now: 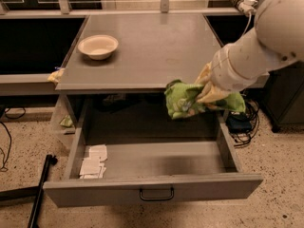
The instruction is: Pick green rice chip bag from top drawer and place on counter
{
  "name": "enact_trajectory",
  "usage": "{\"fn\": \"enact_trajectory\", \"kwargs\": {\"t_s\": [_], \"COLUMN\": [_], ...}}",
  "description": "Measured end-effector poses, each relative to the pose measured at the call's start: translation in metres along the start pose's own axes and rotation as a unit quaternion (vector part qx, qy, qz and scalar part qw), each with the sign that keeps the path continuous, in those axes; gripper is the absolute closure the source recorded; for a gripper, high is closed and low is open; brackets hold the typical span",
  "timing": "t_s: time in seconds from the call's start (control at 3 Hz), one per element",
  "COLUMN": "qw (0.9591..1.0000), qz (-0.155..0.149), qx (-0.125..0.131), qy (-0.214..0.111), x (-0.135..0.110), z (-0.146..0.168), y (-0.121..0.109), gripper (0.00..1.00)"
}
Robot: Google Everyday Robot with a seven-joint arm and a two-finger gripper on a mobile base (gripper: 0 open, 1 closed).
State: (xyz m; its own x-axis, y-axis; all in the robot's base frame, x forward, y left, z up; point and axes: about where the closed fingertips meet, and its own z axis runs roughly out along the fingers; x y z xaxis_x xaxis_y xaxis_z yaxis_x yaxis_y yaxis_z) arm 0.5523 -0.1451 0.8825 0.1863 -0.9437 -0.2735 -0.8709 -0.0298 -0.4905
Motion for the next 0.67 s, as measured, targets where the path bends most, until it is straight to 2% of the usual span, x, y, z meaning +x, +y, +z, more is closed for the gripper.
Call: {"fn": "enact_trajectory", "kwargs": {"t_s": [0.33, 0.67], "qw": [0.9971, 0.9959], "qz": [-0.005, -0.005], "qx": [0.064, 0.072], "qy": [-0.041, -0.054], "x": [-0.0184, -0.0274], "z": [-0.044, -0.0519], "y": [-0.0433, -0.05], "gripper": [1.0, 1.0]}}
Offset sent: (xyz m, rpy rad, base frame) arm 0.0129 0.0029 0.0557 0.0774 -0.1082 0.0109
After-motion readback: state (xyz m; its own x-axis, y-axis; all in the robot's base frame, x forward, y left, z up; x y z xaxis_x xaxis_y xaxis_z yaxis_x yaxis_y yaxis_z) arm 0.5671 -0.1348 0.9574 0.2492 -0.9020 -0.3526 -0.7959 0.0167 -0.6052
